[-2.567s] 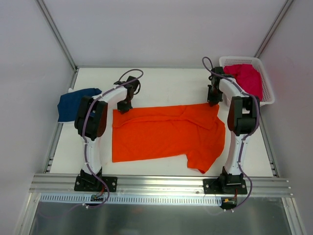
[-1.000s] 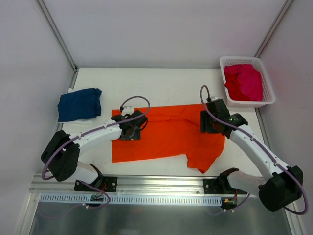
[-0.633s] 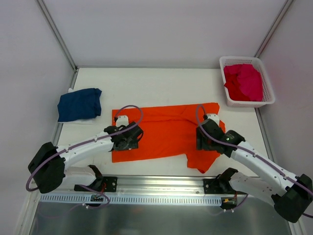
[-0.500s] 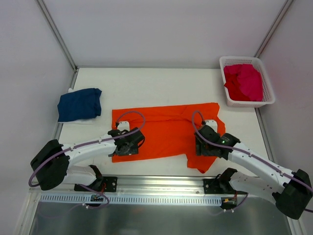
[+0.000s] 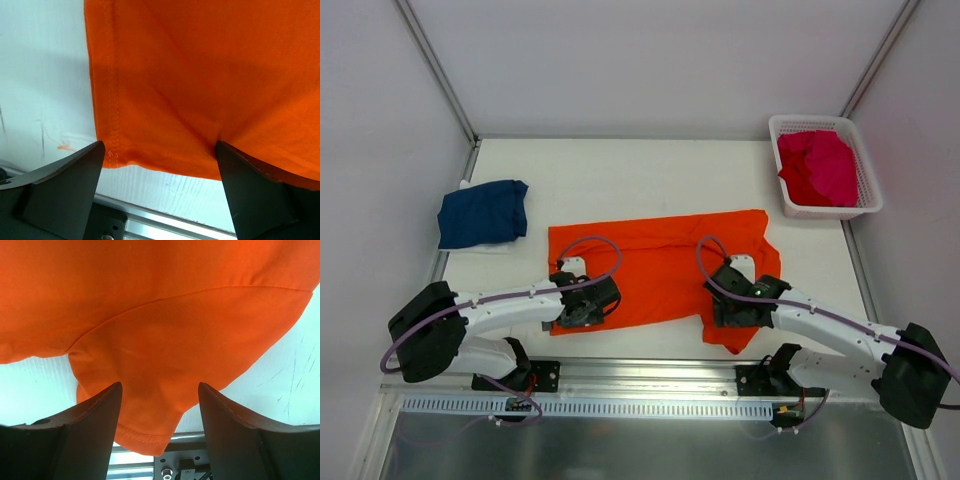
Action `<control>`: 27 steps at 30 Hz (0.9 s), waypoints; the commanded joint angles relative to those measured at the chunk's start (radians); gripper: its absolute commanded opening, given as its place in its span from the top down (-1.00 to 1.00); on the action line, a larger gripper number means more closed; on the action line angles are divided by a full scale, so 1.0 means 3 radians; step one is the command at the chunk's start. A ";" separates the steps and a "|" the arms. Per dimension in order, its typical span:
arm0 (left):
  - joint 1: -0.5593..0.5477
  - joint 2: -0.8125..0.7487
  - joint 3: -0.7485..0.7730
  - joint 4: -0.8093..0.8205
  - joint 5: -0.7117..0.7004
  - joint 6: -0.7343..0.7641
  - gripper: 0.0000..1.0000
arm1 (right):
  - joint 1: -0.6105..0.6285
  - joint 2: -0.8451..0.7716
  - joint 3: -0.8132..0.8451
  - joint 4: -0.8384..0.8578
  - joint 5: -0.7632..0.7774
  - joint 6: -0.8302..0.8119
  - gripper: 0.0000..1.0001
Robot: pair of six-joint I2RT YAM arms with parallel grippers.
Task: Fold and stack the t-shirts
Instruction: Fold the tshirt
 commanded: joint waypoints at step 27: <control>-0.0910 -0.0088 0.0001 -0.1382 0.0134 -0.1390 -0.84 | 0.0779 0.0037 -0.0167 -0.0254 0.0093 0.0788 -0.33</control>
